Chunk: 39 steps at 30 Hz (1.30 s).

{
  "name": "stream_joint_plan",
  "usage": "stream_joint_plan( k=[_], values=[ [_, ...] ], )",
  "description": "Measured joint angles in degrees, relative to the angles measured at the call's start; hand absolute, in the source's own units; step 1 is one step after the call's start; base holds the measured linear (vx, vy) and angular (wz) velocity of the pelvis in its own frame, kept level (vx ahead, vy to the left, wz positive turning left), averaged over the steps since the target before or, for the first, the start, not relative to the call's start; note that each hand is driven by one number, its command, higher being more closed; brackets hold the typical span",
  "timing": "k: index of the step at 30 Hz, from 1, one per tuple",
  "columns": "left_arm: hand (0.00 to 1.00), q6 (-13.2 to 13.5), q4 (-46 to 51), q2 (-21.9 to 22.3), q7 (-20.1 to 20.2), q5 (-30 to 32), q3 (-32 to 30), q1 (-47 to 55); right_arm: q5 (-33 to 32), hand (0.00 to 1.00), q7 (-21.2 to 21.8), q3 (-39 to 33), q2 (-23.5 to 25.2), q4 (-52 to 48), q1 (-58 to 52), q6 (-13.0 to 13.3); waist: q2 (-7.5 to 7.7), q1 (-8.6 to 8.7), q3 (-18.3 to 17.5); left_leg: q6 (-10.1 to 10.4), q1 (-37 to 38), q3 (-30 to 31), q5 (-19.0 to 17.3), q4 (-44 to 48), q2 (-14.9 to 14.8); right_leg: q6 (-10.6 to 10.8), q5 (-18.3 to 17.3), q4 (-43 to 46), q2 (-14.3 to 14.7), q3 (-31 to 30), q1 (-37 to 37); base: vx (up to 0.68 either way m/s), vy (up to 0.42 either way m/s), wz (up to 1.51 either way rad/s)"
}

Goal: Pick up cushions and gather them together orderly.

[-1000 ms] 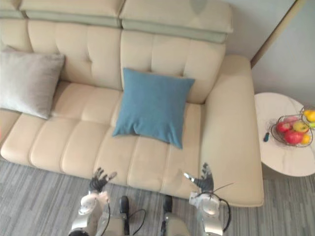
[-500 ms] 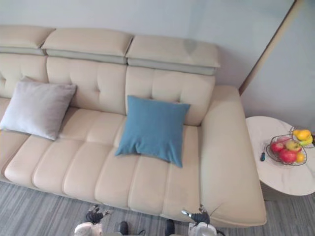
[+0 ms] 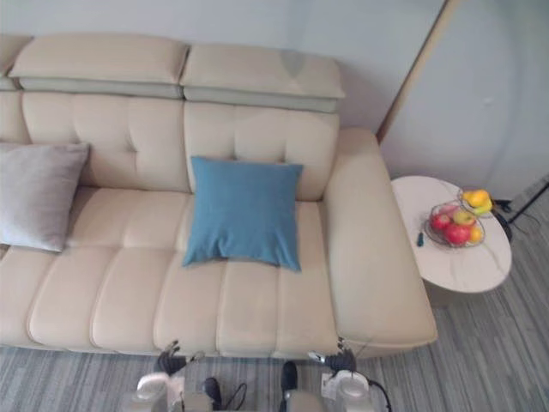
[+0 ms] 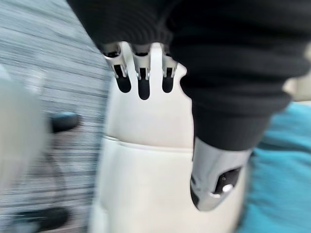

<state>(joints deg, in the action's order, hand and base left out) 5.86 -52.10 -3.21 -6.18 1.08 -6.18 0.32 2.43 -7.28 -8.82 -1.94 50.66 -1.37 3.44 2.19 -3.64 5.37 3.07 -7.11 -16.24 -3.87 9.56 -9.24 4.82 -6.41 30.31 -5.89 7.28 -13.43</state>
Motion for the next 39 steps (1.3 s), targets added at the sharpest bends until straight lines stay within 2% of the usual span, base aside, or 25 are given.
stream_joint_plan(
  k=[1,2,3,4,5,6,7,8,10,11,12,13,14,15,16,17,18,19,20,21,23,26,28,33,39],
  values=[
    [0.0,0.0,0.5,-0.5,-0.1,0.0,-0.2,0.1,0.0,0.0,0.0,0.0,0.4,0.0,0.1,0.0,0.82,-0.27,-0.5,0.0,-0.9,0.5,0.1,1.5,0.1,0.6,-1.9,3.6,-1.4,1.2,1.6,-0.05,-0.175,0.24],
    [0.0,-0.1,0.9,-0.9,-0.2,0.0,-0.9,-0.3,0.1,0.0,0.0,-0.2,0.9,0.1,0.2,0.0,2.4,-0.33,-1.2,0.1,-3.3,1.2,0.1,4.2,0.0,2.1,-2.8,2.8,-1.7,1.3,2.2,-0.08,-0.167,0.16],
    [0.0,-0.2,0.9,-0.6,-0.3,0.0,-1.8,-1.0,0.1,0.0,0.0,-0.5,1.0,0.1,1.0,0.0,2.08,-0.47,-0.8,0.1,-4.6,1.4,0.1,5.4,-0.4,2.3,-2.3,2.1,-0.8,2.2,1.1,-0.11,-0.14,-0.01],
    [0.0,-0.2,0.8,-0.2,-0.3,-0.1,-2.0,-0.9,0.1,0.0,-0.1,-0.6,1.3,0.2,1.7,0.0,2.02,-1.34,-0.9,0.2,-5.3,1.7,0.0,5.2,-0.3,2.8,-2.1,0.6,-0.2,2.0,1.0,-0.16,-0.024,-0.26],
    [0.0,-0.2,0.2,1.4,-0.2,-0.1,-1.9,-0.4,0.3,0.0,-0.3,-1.3,0.9,0.5,2.0,0.0,0.81,-3.31,-1.9,1.4,-6.0,1.9,2.0,2.2,-1.5,3.9,-4.9,-3.4,1.5,0.3,3.8,-0.18,-0.12,-0.13],
    [0.0,-0.2,0.3,1.6,-0.4,-0.1,-1.6,-1.3,0.5,0.0,-0.3,-1.1,1.4,0.4,2.8,-0.1,2.27,-4.12,-1.1,0.8,-7.3,1.6,2.9,3.4,-0.6,3.1,-8.4,0.2,0.0,-0.3,5.1,-0.17,-0.169,-0.06],
    [0.0,-0.3,0.3,1.6,-0.6,-0.1,-1.4,-1.6,0.5,0.0,-0.4,-1.1,1.7,0.5,3.3,-0.1,2.91,-4.43,-0.6,0.8,-8.2,1.5,2.9,4.5,-0.6,2.5,-9.9,-2.4,0.0,-0.7,6.2,-0.12,-0.237,-0.02],
    [0.0,-0.3,0.4,1.7,-1.0,-0.2,-0.9,-1.9,0.4,0.0,-0.5,-0.9,1.8,0.5,4.3,-0.1,3.17,-5.28,-0.2,1.1,-9.5,1.3,2.9,5.8,-1.0,1.0,-10.9,-5.9,0.9,-0.6,7.0,-0.16,-0.189,-0.23],
    [0.0,-0.4,0.3,3.1,-1.3,-0.4,1.5,-1.9,0.2,0.0,-1.3,0.6,0.2,0.2,6.8,0.1,-0.57,-5.6,1.5,2.7,-11.5,3.0,4.3,7.3,-3.9,-2.9,-9.7,-11.7,4.7,0.9,9.5,-0.27,-0.194,-0.08],
    [0.0,-0.4,0.3,3.3,-1.2,-0.5,2.3,-1.9,0.0,0.0,-1.4,0.6,0.1,0.2,7.0,0.1,-0.98,-5.58,1.6,2.9,-11.5,3.4,4.7,7.2,-4.2,-3.0,-9.6,-11.6,5.0,1.3,9.7,-0.3,-0.155,0.37],
    [0.0,-0.4,0.4,3.7,-1.3,-0.9,3.7,-1.9,-0.1,0.0,-1.9,0.6,-0.2,0.2,6.5,0.0,-1.77,-5.39,2.4,3.3,-10.6,4.8,6.9,5.7,-4.3,-3.4,-9.4,-10.9,5.6,2.8,10.5,-0.19,-0.101,0.5],
    [0.0,-0.4,0.5,3.9,-1.3,-1.2,3.9,-1.7,-0.1,0.0,-2.2,0.5,-0.3,0.4,6.1,0.0,-1.81,-4.95,2.3,3.4,-10.1,5.3,9.2,3.7,-4.2,-3.9,-9.1,-10.3,5.9,3.8,10.3,-0.29,-0.14,0.67],
    [0.0,-0.3,0.8,3.8,-1.3,-1.3,3.9,-1.3,-0.1,0.0,-2.5,0.4,-0.3,0.4,5.8,0.0,-1.67,-4.66,2.3,4.5,-9.3,6.4,13.4,-0.6,-3.7,-5.1,-8.4,-10.8,5.9,5.2,9.8,-0.22,-0.09,0.53],
    [0.0,-0.3,0.9,3.8,-1.3,-1.3,4.0,-1.4,-0.2,0.0,-2.6,0.1,-0.4,0.4,5.7,0.0,-1.53,-4.43,2.2,5.5,-9.3,7.2,15.1,-2.2,-3.2,-5.6,-8.1,-11.3,5.7,6.2,9.4,-0.29,-0.086,0.43],
    [0.0,-0.4,0.9,4.0,-1.3,-1.3,3.9,-1.8,-0.2,0.0,-2.6,-1.1,-0.3,0.8,6.1,0.0,-1.54,-4.02,2.4,4.7,-9.9,8.5,13.0,-0.2,-3.1,-6.9,-7.5,-12.0,5.1,8.0,9.1,-0.3,-0.017,0.23],
    [0.0,-0.8,0.8,4.0,-1.3,-1.3,3.8,-1.7,-0.3,0.0,-2.6,-2.2,-0.4,1.1,6.1,-0.1,-1.3,-3.96,2.5,2.9,-9.8,9.3,8.5,4.0,-1.7,-7.7,-7.0,-11.4,3.8,8.5,8.0,-0.29,0.017,0.2],
    [0.0,-1.1,0.8,4.0,-1.3,-1.3,3.8,-1.5,-0.3,0.0,-2.6,-2.5,-0.5,1.6,5.6,-0.1,-1.03,-3.6,2.4,2.4,-9.7,9.3,5.4,7.7,-0.6,-7.7,-6.4,-11.0,2.5,8.8,7.3,-0.25,0.086,0.21],
    [0.0,-1.3,0.8,4.0,-1.3,-1.2,3.8,-1.5,-0.3,0.0,-2.6,-3.0,-0.5,2.1,5.0,-0.5,-0.92,-2.85,2.4,2.2,-8.7,9.3,1.7,11.7,0.2,-7.1,-5.7,-11.2,1.2,9.1,7.1,-0.18,0.084,0.25],
    [0.0,-1.3,0.8,4.1,-1.3,-1.2,3.8,-1.3,-0.3,0.0,-2.5,-3.4,-0.4,2.1,4.5,-0.6,-0.81,-2.63,2.4,2.1,-7.8,9.3,-0.3,13.3,0.3,-6.6,-5.3,-11.4,0.8,9.2,7.0,-0.21,0.151,0.24],
    [0.0,-1.3,0.6,4.2,-1.2,-1.2,3.7,-1.2,-0.4,0.0,-2.4,-4.1,-0.3,2.1,3.2,-0.7,-1.45,-2.36,2.0,2.1,-5.5,9.5,-3.9,14.0,0.1,-5.8,-4.6,-11.9,0.5,9.1,6.9,-0.15,0.152,0.13],
    [0.0,-1.3,-0.5,4.2,-1.2,-1.1,2.6,-1.3,-1.1,0.0,-2.1,-4.9,0.1,2.9,1.8,-0.8,-2.18,-2.15,1.6,2.5,-2.7,9.3,-6.6,9.8,0.9,-4.5,-4.2,-12.2,0.3,7.7,6.5,-0.19,0.255,0.02],
    [0.0,-1.4,-2.4,1.8,-1.3,-1.0,0.7,1.9,-1.4,0.0,-1.1,-7.0,3.6,6.8,-0.3,-1.3,0.1,-1.54,-1.7,2.0,-0.2,7.9,-4.4,1.4,4.4,-1.9,0.3,-19.6,-1.0,5.0,7.6,-0.1,0.205,-0.16],
    [0.0,-1.4,-3.3,0.8,-1.3,-0.6,0.4,2.6,-1.3,0.0,-0.7,-8.7,4.1,7.2,-1.5,-1.7,0.88,-1.06,-2.4,1.8,2.2,8.0,-4.1,-2.4,6.2,-1.5,2.2,-23.6,-1.3,3.6,9.7,0.01,0.144,0.0],
    [0.0,-1.5,-5.6,0.4,-1.2,0.0,-1.9,3.7,-1.4,0.0,-0.5,-11.4,3.8,8.7,-2.4,-1.7,0.55,0.22,-3.2,0.9,7.3,7.9,-1.7,-9.7,9.0,-1.1,3.1,-26.8,-2.1,1.3,12.5,0.02,0.105,-0.05],
    [0.0,-1.6,-7.3,0.5,-1.1,-0.1,-4.1,4.4,-2.5,0.0,-0.5,-13.5,3.5,9.1,-2.1,-1.7,-0.07,0.33,-4.1,-1.5,8.8,8.4,1.6,-10.4,9.8,-0.1,4.6,-28.6,-1.8,0.7,14.0,0.16,0.043,-0.05]
  ],
)
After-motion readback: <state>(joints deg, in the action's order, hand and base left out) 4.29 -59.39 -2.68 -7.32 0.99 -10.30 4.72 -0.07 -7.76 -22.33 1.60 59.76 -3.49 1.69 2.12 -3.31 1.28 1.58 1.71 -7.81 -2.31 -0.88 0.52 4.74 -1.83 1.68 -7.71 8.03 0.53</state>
